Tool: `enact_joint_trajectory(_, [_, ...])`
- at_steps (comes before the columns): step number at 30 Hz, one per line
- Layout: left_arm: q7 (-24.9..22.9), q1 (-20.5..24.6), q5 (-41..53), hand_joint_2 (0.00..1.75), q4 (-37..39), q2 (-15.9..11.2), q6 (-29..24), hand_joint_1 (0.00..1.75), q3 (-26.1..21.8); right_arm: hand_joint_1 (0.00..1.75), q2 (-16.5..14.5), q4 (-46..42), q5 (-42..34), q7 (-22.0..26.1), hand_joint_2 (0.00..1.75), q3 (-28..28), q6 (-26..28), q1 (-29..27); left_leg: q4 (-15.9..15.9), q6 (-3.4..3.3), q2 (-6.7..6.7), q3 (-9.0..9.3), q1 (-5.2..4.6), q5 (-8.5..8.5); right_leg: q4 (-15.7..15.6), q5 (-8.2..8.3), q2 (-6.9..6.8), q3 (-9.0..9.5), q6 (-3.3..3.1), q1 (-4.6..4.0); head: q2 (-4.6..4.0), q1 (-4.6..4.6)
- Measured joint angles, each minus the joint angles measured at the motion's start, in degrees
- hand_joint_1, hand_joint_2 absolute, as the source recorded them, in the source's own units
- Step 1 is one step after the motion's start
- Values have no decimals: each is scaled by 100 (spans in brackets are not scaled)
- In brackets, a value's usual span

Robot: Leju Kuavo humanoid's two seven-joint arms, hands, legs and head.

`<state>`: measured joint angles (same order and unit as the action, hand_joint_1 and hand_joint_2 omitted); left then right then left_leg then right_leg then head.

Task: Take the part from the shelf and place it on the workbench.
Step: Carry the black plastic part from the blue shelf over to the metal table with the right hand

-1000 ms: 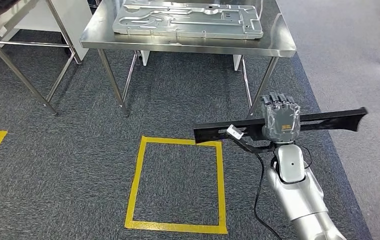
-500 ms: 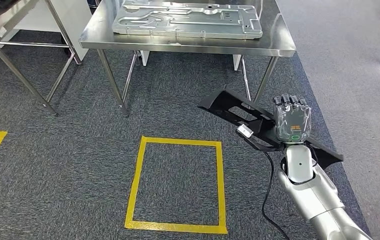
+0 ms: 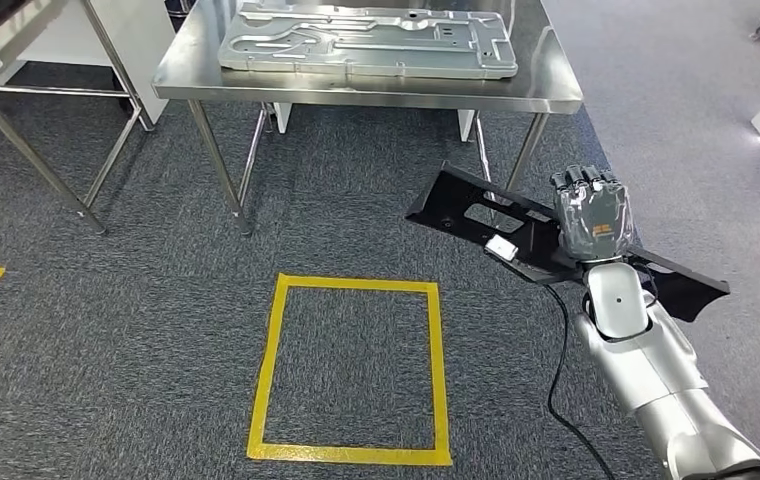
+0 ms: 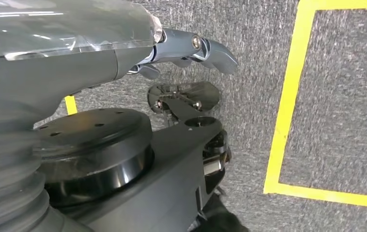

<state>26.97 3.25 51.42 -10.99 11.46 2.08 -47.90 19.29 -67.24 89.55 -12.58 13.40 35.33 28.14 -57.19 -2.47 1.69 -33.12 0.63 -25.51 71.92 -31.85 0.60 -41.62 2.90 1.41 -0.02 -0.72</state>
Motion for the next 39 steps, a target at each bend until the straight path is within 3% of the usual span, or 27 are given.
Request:
enact_joint_trajectory(1, [-3,-1,-2,175,0,4,0,0,-1,175,-1,42,0,24,175,-24,3,0,-3,11,45,5,5,-10,176,-13,-12,-100,23,24,0,0])
enact_joint_trajectory(2, [-4,-1,-3,175,0,8,0,0,-1,175,-1,77,0,36,175,-42,7,-2,-10,31,89,12,14,-24,123,88,-36,-86,46,47,0,0])
enact_joint_trajectory(5, [-8,2,-3,175,0,14,0,0,-2,175,-6,143,0,-29,175,-60,21,2,-87,156,227,48,49,-115,-956,614,-292,444,102,77,0,1])
enact_joint_trajectory(7, [-8,1,2,175,0,10,0,0,-3,175,-17,164,0,-159,175,-55,27,-11,-123,253,309,72,30,-175,-1312,690,-380,609,35,42,1,-1])
enact_joint_trajectory(9, [-4,1,12,175,0,7,2,0,-3,175,-16,169,0,-299,175,-37,26,-48,-103,324,407,116,22,-205,-1293,669,-256,591,-82,18,1,-3])
enact_joint_trajectory(10, [-2,2,19,175,-1,7,4,0,-3,175,-8,163,0,-353,175,-27,23,-72,-122,356,400,131,34,-244,-1293,665,-193,591,-125,21,1,-3])
enact_joint_trajectory(12, [-1,2,30,175,-1,6,8,0,-3,175,12,147,0,-415,175,-13,16,-87,-425,391,218,26,59,-466,-1298,664,-75,604,-214,32,0,-4])
enact_joint_trajectory(13, [0,-1,34,175,-1,6,10,0,-3,175,14,141,0,-426,175,-10,15,-92,-756,388,71,-124,61,-645,-1299,662,-24,609,-247,25,0,-4])
enact_joint_trajectory(15, [-1,-12,37,175,-1,5,12,0,-3,175,13,139,0,-427,175,-2,10,-107,-1545,359,-91,-526,44,-962,-1298,656,100,611,-294,-15,0,-3])
enact_joint_trajectory(16, [-2,-19,39,175,-1,5,13,0,-3,175,14,139,0,-427,175,3,-1,-119,-1783,332,-120,-673,29,-993,-1297,653,178,615,-306,-42,0,-3])
enact_joint_trajectory(17, [-3,-24,43,175,-1,4,12,0,-3,175,22,139,0,-435,175,10,-22,-126,-1811,291,-138,-726,10,-909,-1296,650,261,623,-315,-70,0,-3])
enact_joint_trajectory(19, [-3,-26,54,175,-1,3,11,0,-3,175,71,139,0,-474,175,44,-117,-99,-1252,160,-238,-545,-42,-469,-1295,644,426,652,-325,-121,0,-3])
enact_joint_trajectory(21, [1,-26,63,175,-1,-10,11,0,-3,175,143,148,0,-478,175,97,-296,14,-537,14,-502,-265,-69,-123,-1290,639,572,656,-323,-142,0,1])
enact_joint_trajectory(23, [10,-30,69,175,0,-23,13,0,-3,175,209,176,0,-318,175,125,-564,216,-245,-37,-627,-142,-85,-61,-1292,653,720,620,-279,-107,0,1])
enact_joint_trajectory(24, [15,-28,70,175,0,-23,14,0,-3,175,255,199,0,-196,175,124,-714,337,-193,-26,-568,-117,-88,-51,-1299,667,802,601,-242,-88,0,-1])
enact_joint_trajectory(25, [15,-23,71,175,0,-20,14,0,-4,175,313,229,0,-80,175,122,-866,465,-149,-21,-498,-95,-87,-29,-1295,671,797,584,-210,-68,0,-3])
enact_joint_trajectory(26, [12,-18,70,175,0,-17,14,0,-5,175,379,282,0,30,175,119,-1019,645,-93,-27,-434,-70,-79,-2,-1239,632,669,546,-175,-68,0,1])
enact_joint_trajectory(27, [2,-16,69,175,0,-14,14,0,-7,175,438,359,-2,139,175,117,-1168,875,-41,-35,-364,-49,-71,24,-1092,535,480,465,-141,-74,0,5])
enact_joint_trajectory(29, [-35,-15,63,175,0,-12,14,0,-16,175,492,570,-20,395,175,117,-1401,1387,4,-49,-241,-30,-68,39,-481,204,80,159,-65,-59,0,14])
enact_joint_trajectory(31, [-67,-14,37,175,0,-11,16,0,-38,175,493,784,-86,646,175,109,-1482,1725,1,-38,-136,-22,-46,21,129,-4,-15,-138,15,-2,0,13])
enact_joint_trajectory(32, [-72,-13,20,175,0,-10,20,0,-51,175,493,873,-128,741,175,105,-1483,1803,-2,-22,-103,-10,-23,8,190,42,-29,-161,55,32,0,13])
enact_joint_trajectory(33, [-74,-13,1,175,0,-8,27,0,-67,175,493,944,-165,805,175,102,-1471,1836,-13,3,-82,6,3,-9,11,193,-43,-60,93,66,0,13])
enact_joint_trajectory(35, [-74,-10,-27,175,0,-2,45,0,-101,175,492,1049,-206,876,175,101,-1433,1846,-67,79,-60,23,38,-63,-770,563,-104,358,158,123,0,13])
enact_joint_trajectory(37, [-70,3,-42,175,0,2,50,0,-136,175,484,1130,-226,902,175,100,-1388,1828,-135,157,-54,7,23,-118,-1287,711,-126,616,126,129,0,12])
enact_joint_trajectory(39, [-61,5,-44,175,0,1,12,0,-156,175,457,1185,-245,909,175,99,-1352,1761,-149,144,-54,-2,-6,-138,-1340,702,-97,626,58,120,0,11])
